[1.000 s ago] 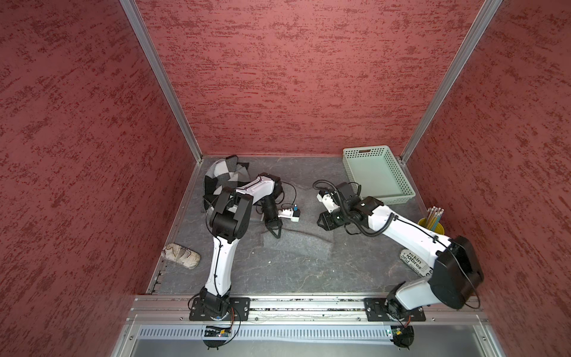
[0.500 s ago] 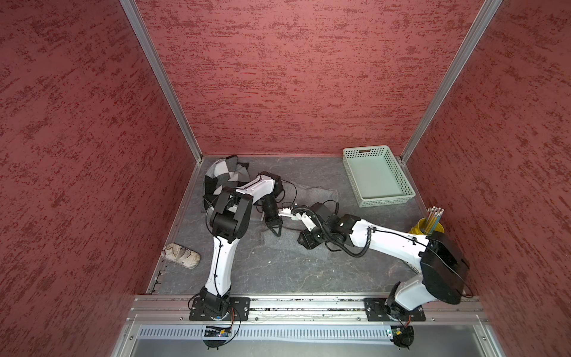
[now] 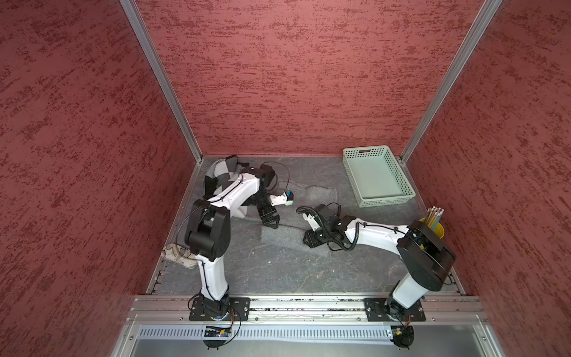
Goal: Roll up the scarf and place it into the basket
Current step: Roll the scarf at the center of the board.
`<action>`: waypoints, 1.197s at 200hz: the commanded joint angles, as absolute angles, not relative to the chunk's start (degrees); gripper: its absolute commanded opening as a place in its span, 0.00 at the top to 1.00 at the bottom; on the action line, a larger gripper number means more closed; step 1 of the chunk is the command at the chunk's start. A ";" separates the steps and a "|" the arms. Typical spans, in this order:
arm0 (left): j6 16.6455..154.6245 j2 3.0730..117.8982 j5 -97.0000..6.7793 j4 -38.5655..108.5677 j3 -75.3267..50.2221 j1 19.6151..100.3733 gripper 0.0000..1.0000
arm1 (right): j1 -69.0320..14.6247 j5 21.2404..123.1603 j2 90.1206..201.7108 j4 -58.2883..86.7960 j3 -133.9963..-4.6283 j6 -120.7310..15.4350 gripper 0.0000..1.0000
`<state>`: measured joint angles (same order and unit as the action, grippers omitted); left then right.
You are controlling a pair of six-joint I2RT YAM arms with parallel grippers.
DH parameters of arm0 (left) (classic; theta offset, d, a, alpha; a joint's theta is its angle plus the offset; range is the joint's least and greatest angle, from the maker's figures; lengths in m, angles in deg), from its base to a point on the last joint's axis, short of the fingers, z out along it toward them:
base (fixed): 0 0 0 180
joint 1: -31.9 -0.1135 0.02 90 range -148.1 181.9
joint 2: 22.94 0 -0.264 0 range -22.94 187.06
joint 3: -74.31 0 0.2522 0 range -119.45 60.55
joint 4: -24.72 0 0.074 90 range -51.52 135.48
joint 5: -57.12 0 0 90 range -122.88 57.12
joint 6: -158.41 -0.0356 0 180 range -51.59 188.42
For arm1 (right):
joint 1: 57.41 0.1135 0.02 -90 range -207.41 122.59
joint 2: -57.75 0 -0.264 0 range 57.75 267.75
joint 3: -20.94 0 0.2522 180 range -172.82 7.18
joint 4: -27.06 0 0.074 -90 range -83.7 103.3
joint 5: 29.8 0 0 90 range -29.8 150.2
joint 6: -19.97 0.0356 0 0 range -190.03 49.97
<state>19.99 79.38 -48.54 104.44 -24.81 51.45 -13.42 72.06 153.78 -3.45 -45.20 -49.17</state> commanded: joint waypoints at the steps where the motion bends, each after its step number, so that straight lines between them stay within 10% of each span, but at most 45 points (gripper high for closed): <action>1: 37.49 69.54 -44.60 89.31 -18.40 50.77 0.00 | -13.90 72.26 154.62 -2.61 -43.77 -47.07 0.55; 137: 107.81 36.84 -30.30 70.04 24.91 62.00 0.01 | -13.90 73.47 156.06 1.55 -42.94 -40.78 0.55; 239: 106.35 59.89 -41.33 36.87 25.06 51.98 0.71 | -13.88 70.11 152.89 4.97 -42.34 -36.37 0.56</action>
